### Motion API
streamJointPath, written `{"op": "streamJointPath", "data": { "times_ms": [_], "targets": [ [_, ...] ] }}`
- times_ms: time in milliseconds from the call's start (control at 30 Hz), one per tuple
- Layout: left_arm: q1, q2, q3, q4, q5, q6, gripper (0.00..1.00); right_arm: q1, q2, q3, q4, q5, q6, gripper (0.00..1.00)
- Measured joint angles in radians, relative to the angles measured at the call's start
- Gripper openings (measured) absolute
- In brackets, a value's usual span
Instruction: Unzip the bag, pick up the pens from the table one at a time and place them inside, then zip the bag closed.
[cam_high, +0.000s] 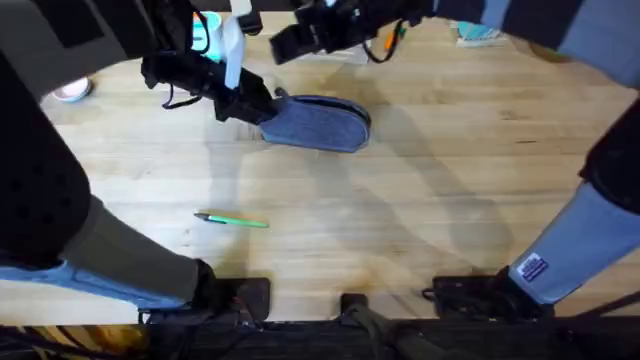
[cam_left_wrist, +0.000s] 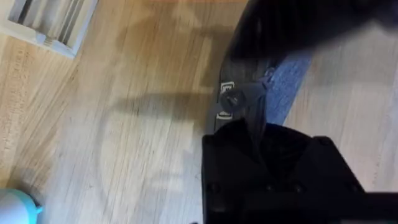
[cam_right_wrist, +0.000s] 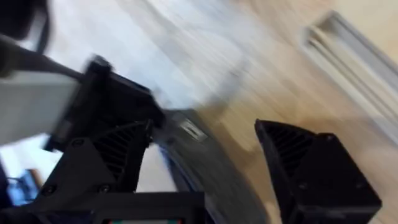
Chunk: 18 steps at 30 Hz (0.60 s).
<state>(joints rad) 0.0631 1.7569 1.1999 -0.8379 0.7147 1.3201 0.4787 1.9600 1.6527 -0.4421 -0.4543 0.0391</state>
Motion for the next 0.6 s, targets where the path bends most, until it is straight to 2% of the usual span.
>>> {"op": "streamJointPath", "data": {
  "times_ms": [200, 233, 433, 467, 600],
  "targets": [
    [0.0, 0.0, 0.0, 0.0, 0.0, 0.0, 0.043, -0.049, -0.077, 0.022, -0.209, 0.193, -0.17, 0.997],
    [0.0, 0.0, 0.0, 0.0, 0.0, 0.0, 0.043, -0.057, -0.137, 0.027, -0.281, 0.237, -0.222, 0.997],
    [0.0, 0.0, 0.0, 0.0, 0.0, 0.0, 0.043, -0.057, -0.26, 0.035, -0.383, 0.275, -0.262, 0.997],
    [0.0, 0.0, 0.0, 0.0, 0.001, 0.002, 0.093, -0.057, -0.28, 0.035, -0.395, 0.278, -0.265, 0.997],
    [-0.007, 0.0, 0.0, 0.0, 0.008, 0.004, 0.713, -0.057, -0.331, 0.038, -0.412, 0.282, -0.274, 0.997]
  ]
}}
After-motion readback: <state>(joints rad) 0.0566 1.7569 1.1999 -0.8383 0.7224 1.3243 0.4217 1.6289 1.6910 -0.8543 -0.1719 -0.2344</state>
